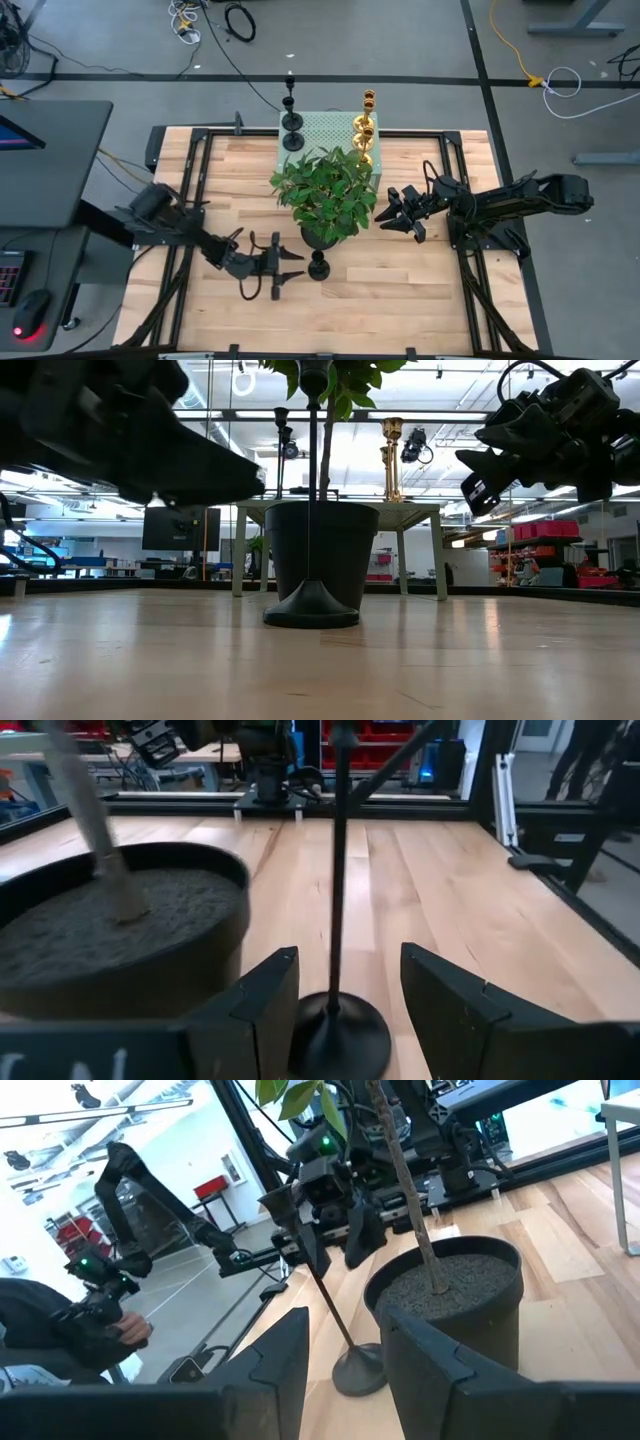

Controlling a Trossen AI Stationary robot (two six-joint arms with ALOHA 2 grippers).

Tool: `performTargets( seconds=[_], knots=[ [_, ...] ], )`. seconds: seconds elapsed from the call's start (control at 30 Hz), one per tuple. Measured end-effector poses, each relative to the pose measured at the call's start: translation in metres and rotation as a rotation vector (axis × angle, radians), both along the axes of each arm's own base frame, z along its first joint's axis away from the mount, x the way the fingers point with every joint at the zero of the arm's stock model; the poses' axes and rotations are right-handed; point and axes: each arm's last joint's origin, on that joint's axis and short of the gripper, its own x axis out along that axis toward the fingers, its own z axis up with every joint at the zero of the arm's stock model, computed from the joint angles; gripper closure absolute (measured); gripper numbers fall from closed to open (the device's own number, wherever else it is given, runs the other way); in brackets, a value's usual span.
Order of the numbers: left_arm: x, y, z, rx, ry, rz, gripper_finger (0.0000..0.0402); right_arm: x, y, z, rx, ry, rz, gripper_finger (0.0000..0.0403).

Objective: Pick & Place candle stick holders
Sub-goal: Put the black candle holder on the shelf aligned with the other black candle holders

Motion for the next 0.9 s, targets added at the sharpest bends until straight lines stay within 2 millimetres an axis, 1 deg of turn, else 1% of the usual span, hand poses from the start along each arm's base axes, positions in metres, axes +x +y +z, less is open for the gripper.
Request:
performTargets(
  seconds=[0.1,0.27,0.5,0.9],
  knots=[
    [0.013,-0.004,-0.003,0.026,0.000,0.003,0.0223,0.000,0.000,0.000,0.000,0.001,0.000,0.0278],
    [0.032,-0.006,-0.002,0.075,-0.015,0.028,0.0223,0.000,0.000,-0.001,0.001,0.005,0.000,0.0278],
    [0.037,0.001,0.000,0.081,-0.029,0.052,0.0223,0.000,0.000,-0.001,0.002,0.012,0.000,0.0278],
    [0.043,0.009,0.007,0.032,-0.095,-0.012,0.0223,0.000,0.000,-0.001,-0.018,0.004,0.000,0.0278]
  ],
)
